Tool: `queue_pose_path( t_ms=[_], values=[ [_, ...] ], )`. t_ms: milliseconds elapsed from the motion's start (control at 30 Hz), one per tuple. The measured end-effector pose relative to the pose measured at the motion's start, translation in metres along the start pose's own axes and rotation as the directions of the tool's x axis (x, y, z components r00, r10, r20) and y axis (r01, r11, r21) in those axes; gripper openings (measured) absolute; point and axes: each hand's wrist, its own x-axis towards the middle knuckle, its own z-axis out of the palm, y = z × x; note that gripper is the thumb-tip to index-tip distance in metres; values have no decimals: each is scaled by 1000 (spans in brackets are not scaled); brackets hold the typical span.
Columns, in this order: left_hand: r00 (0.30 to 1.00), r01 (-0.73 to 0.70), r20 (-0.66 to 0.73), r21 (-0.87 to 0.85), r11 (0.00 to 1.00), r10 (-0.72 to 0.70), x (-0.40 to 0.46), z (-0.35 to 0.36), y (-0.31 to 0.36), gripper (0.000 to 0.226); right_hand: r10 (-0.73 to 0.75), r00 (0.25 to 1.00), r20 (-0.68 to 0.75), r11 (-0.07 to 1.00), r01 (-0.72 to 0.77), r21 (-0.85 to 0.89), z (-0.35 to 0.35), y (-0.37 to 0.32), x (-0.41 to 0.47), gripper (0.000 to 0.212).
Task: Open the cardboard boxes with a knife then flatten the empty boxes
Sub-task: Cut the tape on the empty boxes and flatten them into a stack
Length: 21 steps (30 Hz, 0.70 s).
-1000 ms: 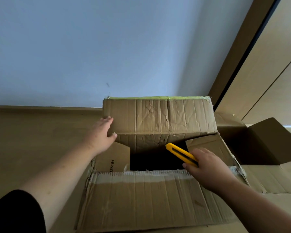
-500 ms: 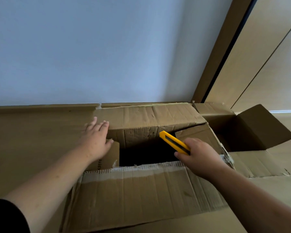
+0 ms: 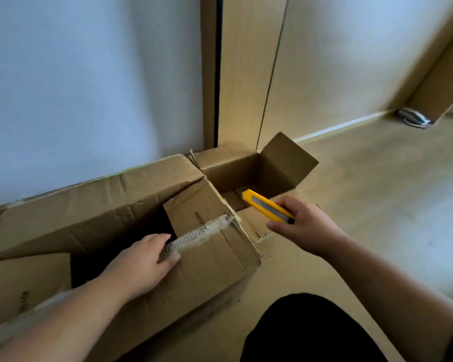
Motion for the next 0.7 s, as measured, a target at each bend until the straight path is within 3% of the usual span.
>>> queue_pose_path(
  t_ms=[200,333,433,700],
  values=[
    [997,55,55,43,998,-57,9,9,25,67,329,941,-78,940,-318,125,60,159,-42,45],
    [997,57,47,49,997,-60,15,10,38,65,530,847,-28,848,-529,45,123,232,-59,44],
    [996,82,35,71,994,-84,16,12,40,68,567,822,54,824,-566,-30,157,265,-64,46],
    [996,90,9,69,993,-91,18,12,36,68,573,819,-30,782,-557,-278,194,292,-57,44]
  ],
)
